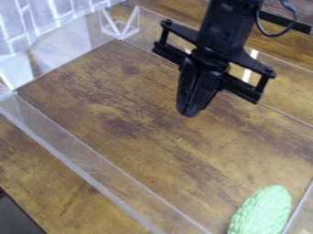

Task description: Put the white object in the blue tray

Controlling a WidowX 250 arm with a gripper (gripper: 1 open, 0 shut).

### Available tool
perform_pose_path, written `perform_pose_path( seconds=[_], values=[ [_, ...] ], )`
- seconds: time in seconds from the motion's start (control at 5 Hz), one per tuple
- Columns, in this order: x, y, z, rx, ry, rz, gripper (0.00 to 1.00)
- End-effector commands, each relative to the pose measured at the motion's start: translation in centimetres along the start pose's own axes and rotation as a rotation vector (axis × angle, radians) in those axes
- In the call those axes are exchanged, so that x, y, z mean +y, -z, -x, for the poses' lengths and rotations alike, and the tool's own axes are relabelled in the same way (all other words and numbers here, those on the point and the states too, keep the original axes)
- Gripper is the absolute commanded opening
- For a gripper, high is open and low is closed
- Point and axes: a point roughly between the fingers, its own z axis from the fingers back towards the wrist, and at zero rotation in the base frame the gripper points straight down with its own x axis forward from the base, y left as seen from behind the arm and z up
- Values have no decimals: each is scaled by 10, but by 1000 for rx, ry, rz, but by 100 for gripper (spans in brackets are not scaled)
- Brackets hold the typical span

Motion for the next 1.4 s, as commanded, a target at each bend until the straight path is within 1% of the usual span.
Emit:
perform_pose_path(
  seconds=[0.0,0.2,0.4,0.8,1.0,1.2],
  values=[
    [-8,-8,-3,-15,13,15,0],
    [-12,6,-8,18,3,19,0],
    [-17,28,-15,58,8,18,0],
    [-18,55,-17,122,6,57,0],
    [-17,69,-21,161,16,83,0],
    [-18,69,-21,201,58,119,0]
  ],
)
